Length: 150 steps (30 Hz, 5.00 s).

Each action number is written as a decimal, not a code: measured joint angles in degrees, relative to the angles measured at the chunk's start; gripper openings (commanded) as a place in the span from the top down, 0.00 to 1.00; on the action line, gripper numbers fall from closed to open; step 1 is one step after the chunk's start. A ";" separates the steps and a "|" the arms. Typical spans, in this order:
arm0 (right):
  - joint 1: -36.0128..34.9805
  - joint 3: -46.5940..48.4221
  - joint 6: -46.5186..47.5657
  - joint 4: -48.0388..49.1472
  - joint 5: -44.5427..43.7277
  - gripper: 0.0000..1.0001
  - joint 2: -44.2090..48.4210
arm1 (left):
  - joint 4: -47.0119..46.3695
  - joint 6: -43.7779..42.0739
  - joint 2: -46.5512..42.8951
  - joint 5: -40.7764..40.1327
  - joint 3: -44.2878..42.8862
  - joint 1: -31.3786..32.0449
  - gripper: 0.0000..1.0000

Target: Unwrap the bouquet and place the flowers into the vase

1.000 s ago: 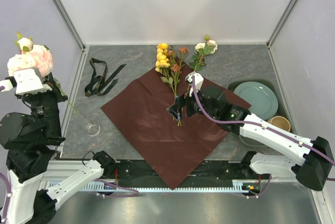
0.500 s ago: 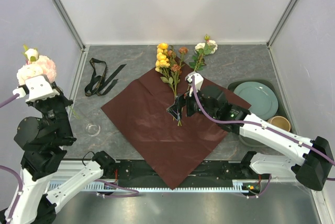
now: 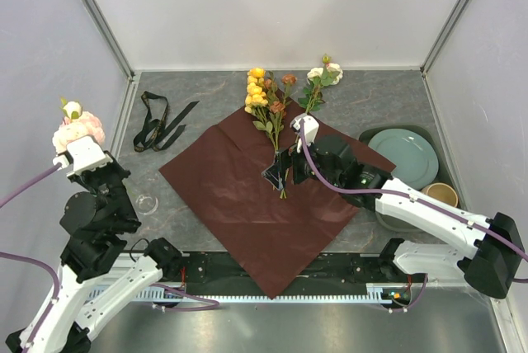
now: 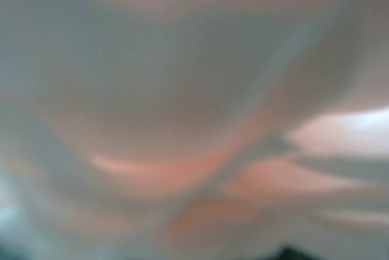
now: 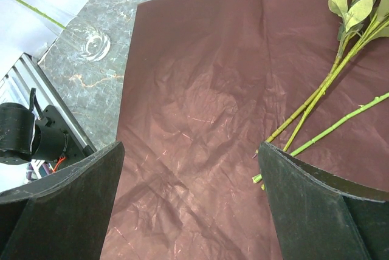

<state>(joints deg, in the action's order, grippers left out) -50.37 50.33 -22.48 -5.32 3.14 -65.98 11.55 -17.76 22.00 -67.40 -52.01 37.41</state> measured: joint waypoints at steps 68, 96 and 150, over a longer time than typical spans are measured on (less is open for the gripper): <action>0.00 -0.02 -1.73 -1.25 0.52 0.02 -3.17 | 21.92 22.73 3.08 6.88 -15.21 0.00 0.14; 21.64 10.56 -10.80 -8.28 -4.66 0.36 -29.53 | 32.06 37.57 21.24 61.90 -19.78 0.00 0.26; 27.76 -4.76 -12.39 9.90 -0.13 1.00 -12.74 | 19.85 48.85 24.35 77.57 -3.61 0.00 0.21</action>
<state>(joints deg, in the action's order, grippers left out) -22.61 45.56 -34.87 4.58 3.01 -78.72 31.40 31.09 46.35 10.17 -55.61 37.41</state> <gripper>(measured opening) 0.010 0.796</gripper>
